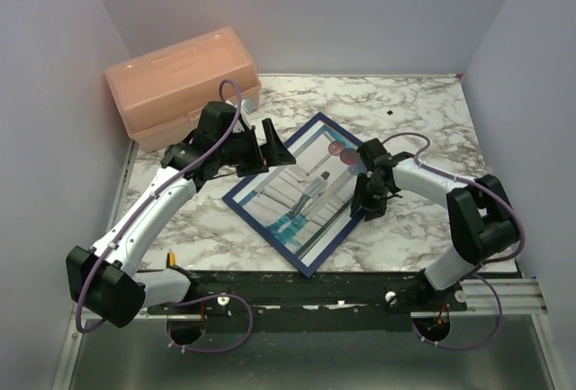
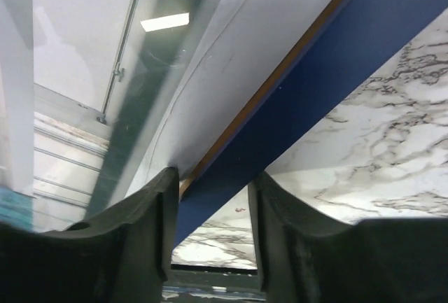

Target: Put the photo into the frame

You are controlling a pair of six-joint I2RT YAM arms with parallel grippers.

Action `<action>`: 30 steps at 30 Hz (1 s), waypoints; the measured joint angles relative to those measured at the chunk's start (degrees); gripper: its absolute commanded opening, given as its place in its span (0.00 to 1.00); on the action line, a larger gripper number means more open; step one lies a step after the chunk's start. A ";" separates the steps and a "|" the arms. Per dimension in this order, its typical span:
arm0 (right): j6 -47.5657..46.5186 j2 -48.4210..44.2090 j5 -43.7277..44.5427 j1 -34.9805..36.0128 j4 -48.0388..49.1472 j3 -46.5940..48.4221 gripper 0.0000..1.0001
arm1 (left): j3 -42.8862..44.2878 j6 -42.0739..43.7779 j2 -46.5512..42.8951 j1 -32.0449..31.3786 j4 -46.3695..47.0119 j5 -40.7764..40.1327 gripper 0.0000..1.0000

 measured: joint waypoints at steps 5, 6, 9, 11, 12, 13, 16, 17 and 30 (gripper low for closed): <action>0.72 1.25 2.38 -0.02 -1.42 1.92 0.07 | -2.01 0.87 -1.90 1.90 -1.18 -0.09 0.99; 0.61 1.75 3.23 -0.20 -1.44 2.75 0.02 | -2.43 1.05 -2.25 2.40 -1.44 -0.09 0.98; -2.93 3.91 5.95 -0.13 -1.81 6.16 0.00 | -3.23 1.92 -2.54 4.00 -2.38 -0.13 0.99; -6.49 5.75 7.93 0.11 -2.75 8.63 0.00 | -3.76 2.80 -2.51 5.07 -3.15 -0.24 0.99; -7.58 6.56 8.87 0.37 -3.02 9.64 0.00 | -4.07 3.17 -2.49 5.70 -3.58 -0.26 0.99; -8.59 7.43 9.75 0.44 -3.21 10.71 0.01 | -4.28 3.52 -2.43 6.03 -3.80 -0.28 0.98; -11.74 10.40 12.37 0.02 -3.45 14.53 0.04 | -5.79 5.14 -1.20 7.74 -3.93 -0.26 0.99; -12.79 11.34 13.16 -0.22 -3.39 15.74 0.05 | -6.40 5.49 -0.79 8.02 -3.82 -0.26 0.99; -22.86 20.31 20.00 -3.19 -2.71 27.50 0.44 | -17.05 7.23 8.85 9.01 -0.33 -0.22 0.98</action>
